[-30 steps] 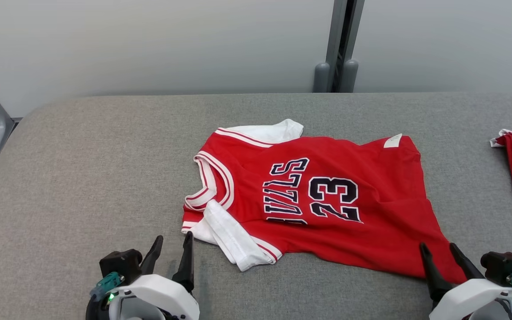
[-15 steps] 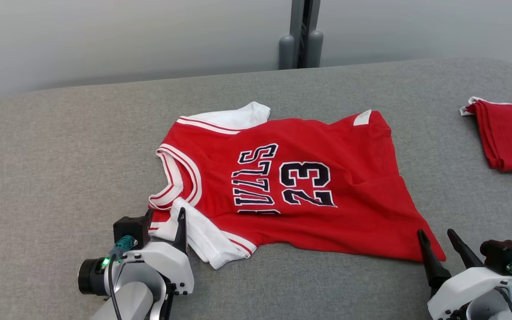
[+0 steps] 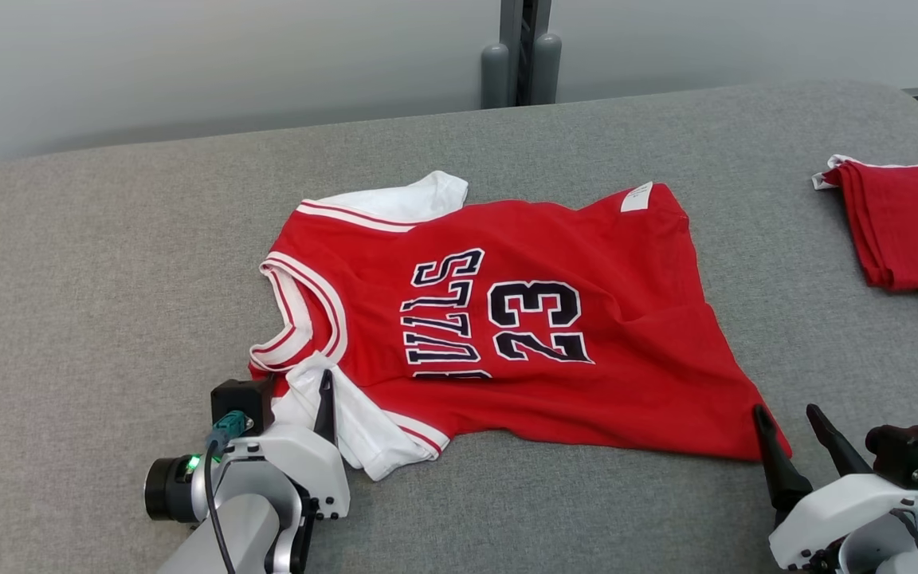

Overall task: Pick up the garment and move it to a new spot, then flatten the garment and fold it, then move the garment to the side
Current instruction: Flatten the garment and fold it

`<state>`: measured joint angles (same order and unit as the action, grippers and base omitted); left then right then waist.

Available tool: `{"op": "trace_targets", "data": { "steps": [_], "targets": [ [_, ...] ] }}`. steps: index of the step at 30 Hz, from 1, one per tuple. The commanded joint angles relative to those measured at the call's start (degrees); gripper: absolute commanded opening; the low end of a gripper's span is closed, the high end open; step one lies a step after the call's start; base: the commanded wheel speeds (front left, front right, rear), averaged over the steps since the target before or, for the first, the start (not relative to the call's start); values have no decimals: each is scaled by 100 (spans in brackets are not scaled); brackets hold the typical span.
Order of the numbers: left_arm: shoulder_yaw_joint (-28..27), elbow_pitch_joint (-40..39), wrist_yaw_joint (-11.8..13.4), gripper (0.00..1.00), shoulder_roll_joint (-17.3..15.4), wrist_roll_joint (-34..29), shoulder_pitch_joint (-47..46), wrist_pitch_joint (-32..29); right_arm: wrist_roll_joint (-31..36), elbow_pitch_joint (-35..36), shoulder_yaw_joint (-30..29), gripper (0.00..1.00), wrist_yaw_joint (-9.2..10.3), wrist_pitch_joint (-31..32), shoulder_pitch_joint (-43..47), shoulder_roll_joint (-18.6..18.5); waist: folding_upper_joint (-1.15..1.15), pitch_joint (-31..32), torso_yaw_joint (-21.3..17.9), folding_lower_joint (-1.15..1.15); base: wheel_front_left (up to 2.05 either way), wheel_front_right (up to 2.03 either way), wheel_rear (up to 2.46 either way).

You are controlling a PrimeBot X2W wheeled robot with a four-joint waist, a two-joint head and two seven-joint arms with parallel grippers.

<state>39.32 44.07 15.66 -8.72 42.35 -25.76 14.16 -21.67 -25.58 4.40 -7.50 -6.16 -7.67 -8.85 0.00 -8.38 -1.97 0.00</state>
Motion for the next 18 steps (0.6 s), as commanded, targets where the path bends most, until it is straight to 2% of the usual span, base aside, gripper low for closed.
{"op": "trace_targets", "data": {
  "steps": [1,3,4,5,6,7,18],
  "targets": [
    [-19,31,-33,100,-29,-35,-108,24,-26,-28,1,100,2,-51,-24,-20,0,-2,9,0,0,0,0],
    [-26,81,-63,97,0,-40,-127,46,-28,-30,9,100,2,-53,-36,-25,0,0,21,0,0,0,0],
    [-28,104,-83,49,9,-42,-137,47,-33,-33,8,100,2,-55,-38,-27,0,2,27,0,0,0,0],
    [-26,121,-104,31,17,-47,-145,57,-37,-39,9,100,2,-56,-38,-31,0,6,33,0,0,0,0],
    [-34,132,-125,7,28,-48,-146,67,-41,-46,8,100,2,-56,-34,-34,0,13,40,0,0,0,0],
    [-35,141,-145,0,38,-53,-140,71,-44,-53,6,100,2,-55,-27,-38,0,22,49,0,0,0,0],
    [-206,-263,-139,0,25,-131,179,108,-31,-182,-40,100,2,-69,102,-40,0,253,247,0,0,0,0]
  ]
}}
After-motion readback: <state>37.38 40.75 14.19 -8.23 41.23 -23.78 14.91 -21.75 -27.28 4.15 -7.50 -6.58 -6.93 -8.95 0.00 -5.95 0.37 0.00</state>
